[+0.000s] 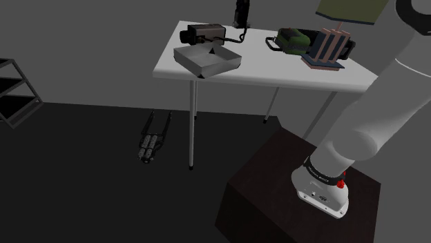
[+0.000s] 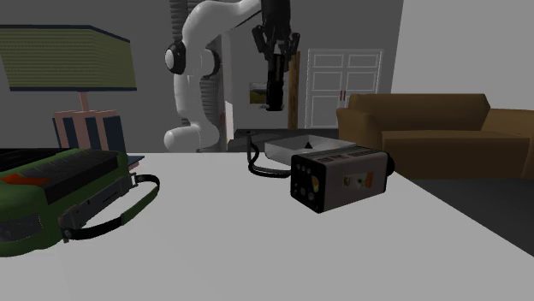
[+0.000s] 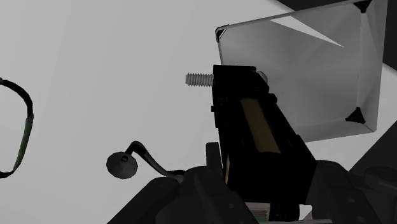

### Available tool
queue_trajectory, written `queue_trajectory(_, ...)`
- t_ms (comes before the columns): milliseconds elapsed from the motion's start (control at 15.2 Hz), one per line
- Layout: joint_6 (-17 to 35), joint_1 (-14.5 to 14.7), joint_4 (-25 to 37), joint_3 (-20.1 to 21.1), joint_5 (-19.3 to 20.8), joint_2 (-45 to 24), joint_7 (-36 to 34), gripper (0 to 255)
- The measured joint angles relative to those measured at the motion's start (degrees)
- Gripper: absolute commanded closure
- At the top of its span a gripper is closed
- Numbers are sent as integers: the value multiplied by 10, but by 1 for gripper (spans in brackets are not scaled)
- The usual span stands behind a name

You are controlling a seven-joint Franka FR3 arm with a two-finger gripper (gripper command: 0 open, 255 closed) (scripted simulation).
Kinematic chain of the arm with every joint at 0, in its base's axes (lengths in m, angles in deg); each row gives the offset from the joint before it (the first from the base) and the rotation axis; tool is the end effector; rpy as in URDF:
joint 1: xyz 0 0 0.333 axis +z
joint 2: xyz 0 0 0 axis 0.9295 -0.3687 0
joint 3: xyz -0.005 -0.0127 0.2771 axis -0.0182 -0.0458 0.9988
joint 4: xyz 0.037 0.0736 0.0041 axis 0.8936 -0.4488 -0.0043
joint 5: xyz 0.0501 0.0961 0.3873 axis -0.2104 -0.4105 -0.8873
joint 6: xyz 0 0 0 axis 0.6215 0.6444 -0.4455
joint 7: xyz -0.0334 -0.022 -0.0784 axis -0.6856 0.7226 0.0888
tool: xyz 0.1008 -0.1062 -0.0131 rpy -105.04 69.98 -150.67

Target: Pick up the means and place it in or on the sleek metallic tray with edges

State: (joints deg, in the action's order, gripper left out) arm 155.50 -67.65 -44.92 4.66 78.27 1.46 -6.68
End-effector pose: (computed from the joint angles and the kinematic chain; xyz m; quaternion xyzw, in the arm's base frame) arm 0.5140 -0.0080 0.6895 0.9891 -0.1260 0.0727 0.0232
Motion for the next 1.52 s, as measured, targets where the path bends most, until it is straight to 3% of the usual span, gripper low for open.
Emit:
queue_trajectory(330,-48,31,142,30,12,-99,-54,255)
queue_trajectory(462,-84,48,239,40,22,-160,-73,255)
queue_trajectory(528,-121,61,334,43,31,-216,-79,255)
queue_trajectory(594,-131,64,353,44,32,-231,-82,255)
queue_trajectory(1056,-19,59,155,47,22,-143,-98,255)
queue_trajectory(1518,59,55,28,45,16,-95,-102,255)
